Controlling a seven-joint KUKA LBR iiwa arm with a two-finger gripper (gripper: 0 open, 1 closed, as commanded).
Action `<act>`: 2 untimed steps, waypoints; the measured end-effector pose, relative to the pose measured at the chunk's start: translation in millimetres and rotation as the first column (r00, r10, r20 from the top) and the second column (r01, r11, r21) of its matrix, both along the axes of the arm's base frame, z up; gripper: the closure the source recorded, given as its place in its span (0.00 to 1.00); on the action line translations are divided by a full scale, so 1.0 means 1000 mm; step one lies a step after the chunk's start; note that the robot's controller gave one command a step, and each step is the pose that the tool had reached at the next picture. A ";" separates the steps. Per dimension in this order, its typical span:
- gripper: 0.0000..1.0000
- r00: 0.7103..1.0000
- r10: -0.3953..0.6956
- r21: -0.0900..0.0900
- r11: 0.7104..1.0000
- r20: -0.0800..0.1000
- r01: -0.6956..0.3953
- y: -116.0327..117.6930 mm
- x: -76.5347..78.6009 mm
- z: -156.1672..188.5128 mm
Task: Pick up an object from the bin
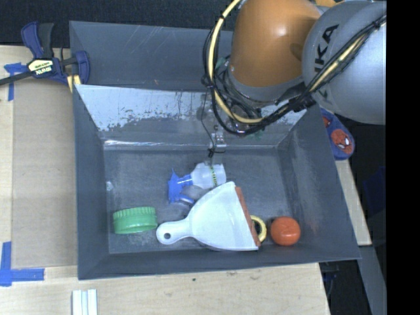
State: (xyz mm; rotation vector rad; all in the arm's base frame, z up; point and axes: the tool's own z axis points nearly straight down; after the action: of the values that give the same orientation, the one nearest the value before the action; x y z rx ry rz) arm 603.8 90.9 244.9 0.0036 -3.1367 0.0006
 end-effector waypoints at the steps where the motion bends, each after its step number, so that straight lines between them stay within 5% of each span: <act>1: 0.00 0.999 -0.041 -0.004 0.999 0.000 0.041 -0.081 -0.002 -0.021; 2: 0.00 0.994 0.111 -0.002 0.994 -0.004 -0.111 -0.032 0.007 -0.096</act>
Offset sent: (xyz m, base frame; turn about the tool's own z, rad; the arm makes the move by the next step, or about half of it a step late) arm -0.0021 -0.0746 -0.0202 0.0327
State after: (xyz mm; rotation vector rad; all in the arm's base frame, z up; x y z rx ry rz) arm 611.0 58.9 149.1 0.1779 -3.1275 0.0038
